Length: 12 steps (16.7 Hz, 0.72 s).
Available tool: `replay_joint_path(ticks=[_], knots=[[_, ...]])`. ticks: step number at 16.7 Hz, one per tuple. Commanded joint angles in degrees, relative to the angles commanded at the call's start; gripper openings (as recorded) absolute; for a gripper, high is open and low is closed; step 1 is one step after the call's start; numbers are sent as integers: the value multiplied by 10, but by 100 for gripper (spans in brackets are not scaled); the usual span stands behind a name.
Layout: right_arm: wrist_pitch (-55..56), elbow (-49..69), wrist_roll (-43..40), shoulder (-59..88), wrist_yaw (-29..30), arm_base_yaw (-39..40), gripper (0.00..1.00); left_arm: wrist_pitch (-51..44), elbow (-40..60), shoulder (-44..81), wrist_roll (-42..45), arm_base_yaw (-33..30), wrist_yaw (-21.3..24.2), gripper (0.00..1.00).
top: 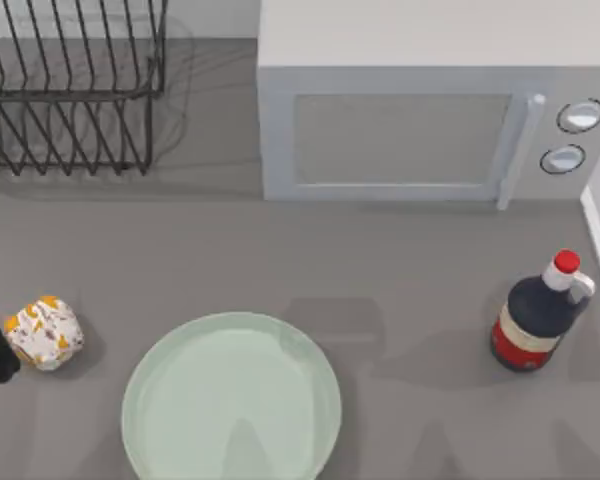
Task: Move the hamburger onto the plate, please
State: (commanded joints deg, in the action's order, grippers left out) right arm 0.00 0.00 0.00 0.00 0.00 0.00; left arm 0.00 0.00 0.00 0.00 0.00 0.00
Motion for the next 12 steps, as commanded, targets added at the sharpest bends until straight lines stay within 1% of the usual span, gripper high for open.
replay_joint_path(ticks=[3,6,9,12], knots=[[0,0,0,0,0,0,100,-4,6,6,4,0,0,100],[0,0,0,0,0,0,100,-41,54,61,33,-5,0,100],[0,0,0,0,0,0,100,-107,134,169,84,-13,0,100],[0,0,0,0,0,0,100,-194,231,331,146,-24,1,100]])
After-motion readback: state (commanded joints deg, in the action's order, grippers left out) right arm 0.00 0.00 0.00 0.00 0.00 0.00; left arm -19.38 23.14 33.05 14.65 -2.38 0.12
